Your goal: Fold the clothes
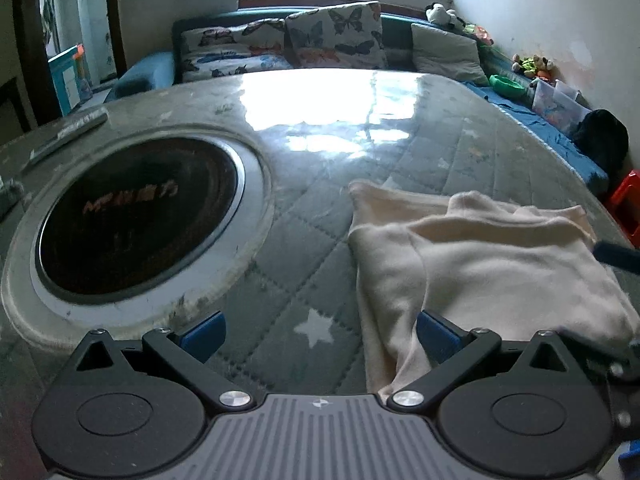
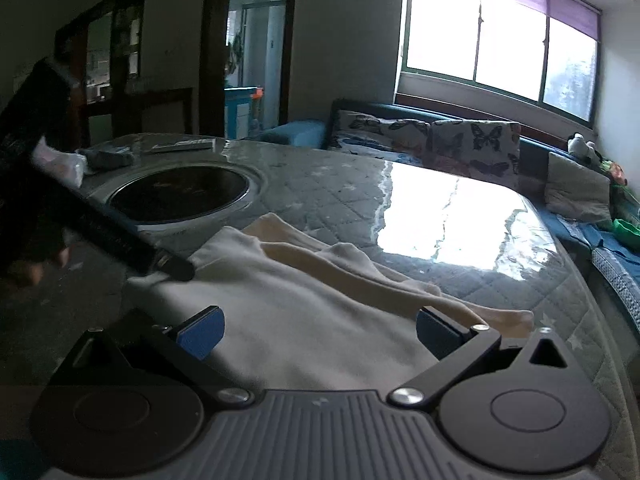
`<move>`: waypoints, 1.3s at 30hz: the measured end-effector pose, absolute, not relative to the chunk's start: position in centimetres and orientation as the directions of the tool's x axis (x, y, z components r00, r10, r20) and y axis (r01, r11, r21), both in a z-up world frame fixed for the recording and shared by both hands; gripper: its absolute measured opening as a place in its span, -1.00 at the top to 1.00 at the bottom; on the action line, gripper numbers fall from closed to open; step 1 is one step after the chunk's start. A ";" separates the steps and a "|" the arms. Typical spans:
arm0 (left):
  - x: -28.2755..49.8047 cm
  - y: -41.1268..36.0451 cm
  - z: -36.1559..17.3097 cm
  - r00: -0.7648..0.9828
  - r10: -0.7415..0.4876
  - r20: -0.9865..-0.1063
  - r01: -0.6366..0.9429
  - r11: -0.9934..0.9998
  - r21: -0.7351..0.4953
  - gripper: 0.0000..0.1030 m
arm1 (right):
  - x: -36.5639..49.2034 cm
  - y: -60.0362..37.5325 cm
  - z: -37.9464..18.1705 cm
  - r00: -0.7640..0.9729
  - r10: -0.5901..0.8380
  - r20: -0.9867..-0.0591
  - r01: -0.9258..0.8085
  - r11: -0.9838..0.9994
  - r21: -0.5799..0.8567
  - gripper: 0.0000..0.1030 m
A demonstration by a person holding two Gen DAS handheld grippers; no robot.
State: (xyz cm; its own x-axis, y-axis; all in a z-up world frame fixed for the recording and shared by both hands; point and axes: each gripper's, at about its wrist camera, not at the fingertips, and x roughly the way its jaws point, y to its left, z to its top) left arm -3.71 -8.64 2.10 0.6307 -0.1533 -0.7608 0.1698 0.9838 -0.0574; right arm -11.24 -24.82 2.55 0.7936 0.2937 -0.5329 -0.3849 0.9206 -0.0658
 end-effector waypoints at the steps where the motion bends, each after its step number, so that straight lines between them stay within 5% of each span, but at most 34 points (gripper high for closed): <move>1: -3.7 -8.5 2.0 0.630 -0.158 -0.761 0.168 0.984 -0.065 -1.00 | -10.9 -24.6 2.3 0.791 0.291 -0.539 -0.386 0.920 -0.070 -1.00; 39: -2.7 -5.8 3.0 0.617 -0.154 -0.772 0.059 0.987 -0.150 -1.00 | -9.4 -19.0 2.5 0.778 0.336 -0.531 -0.492 0.852 -0.180 -1.00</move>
State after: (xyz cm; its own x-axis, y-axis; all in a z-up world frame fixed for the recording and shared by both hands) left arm -2.70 -5.78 2.98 0.6173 -0.1541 -0.7715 0.0587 0.9869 -0.1501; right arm -9.35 -19.00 2.54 0.7775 0.3365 -0.5313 -0.4916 0.8521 -0.1798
